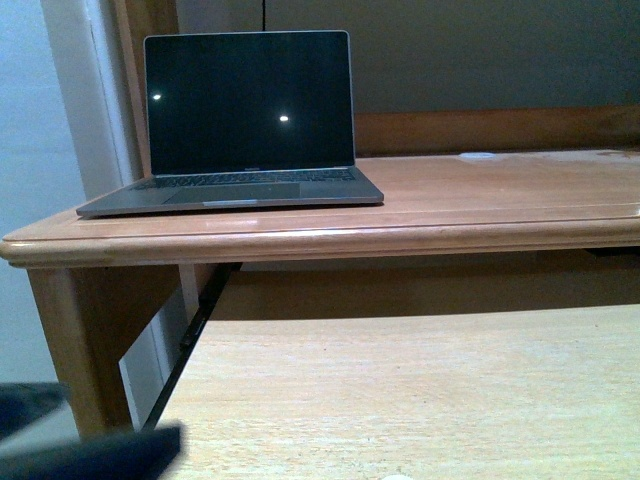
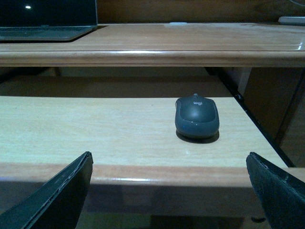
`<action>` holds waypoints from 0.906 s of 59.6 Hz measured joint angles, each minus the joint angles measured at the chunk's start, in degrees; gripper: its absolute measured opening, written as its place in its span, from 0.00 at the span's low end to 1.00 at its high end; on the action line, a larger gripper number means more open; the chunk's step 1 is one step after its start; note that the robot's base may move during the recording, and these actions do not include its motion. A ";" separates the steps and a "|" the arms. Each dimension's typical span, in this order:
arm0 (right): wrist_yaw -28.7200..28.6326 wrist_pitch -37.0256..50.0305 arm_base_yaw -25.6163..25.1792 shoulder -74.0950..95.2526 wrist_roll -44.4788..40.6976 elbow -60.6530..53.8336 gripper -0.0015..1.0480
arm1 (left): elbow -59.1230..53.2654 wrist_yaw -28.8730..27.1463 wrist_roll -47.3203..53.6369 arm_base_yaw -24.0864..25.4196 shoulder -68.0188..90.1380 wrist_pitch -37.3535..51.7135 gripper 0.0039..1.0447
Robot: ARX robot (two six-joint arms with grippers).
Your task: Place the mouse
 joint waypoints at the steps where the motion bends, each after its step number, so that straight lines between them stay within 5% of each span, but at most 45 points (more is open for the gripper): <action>1: 0.00 0.00 0.00 0.00 0.00 0.00 0.93 | -0.22 -0.94 -0.81 0.59 -1.86 -0.94 0.93; 4: 0.00 0.00 0.00 0.00 0.00 0.00 0.93 | -1.51 -3.52 -1.99 1.42 -5.81 -1.03 0.91; 5: -0.04 0.00 0.00 0.00 0.00 0.00 0.93 | -2.86 -10.27 -1.51 0.83 -7.72 1.36 0.88; 10: -0.02 0.00 0.00 0.00 0.00 0.00 0.93 | -7.61 -26.49 2.03 0.02 -13.35 9.35 0.77; 16: 4.26 -2.19 0.72 2.58 3.17 1.07 0.93 | -10.05 -36.81 4.59 1.68 -17.16 10.91 0.63; 25: 8.76 8.79 0.09 21.90 8.22 7.85 0.93 | -13.64 -34.03 6.34 5.49 -21.07 9.75 0.39; 39: 12.09 21.84 4.52 49.18 3.93 22.58 0.93 | -16.31 -29.59 6.82 10.58 -26.80 7.21 0.02; 54: 12.44 13.31 8.66 66.82 -0.42 33.79 0.93 | -18.32 -21.88 7.08 17.29 -31.91 3.93 0.02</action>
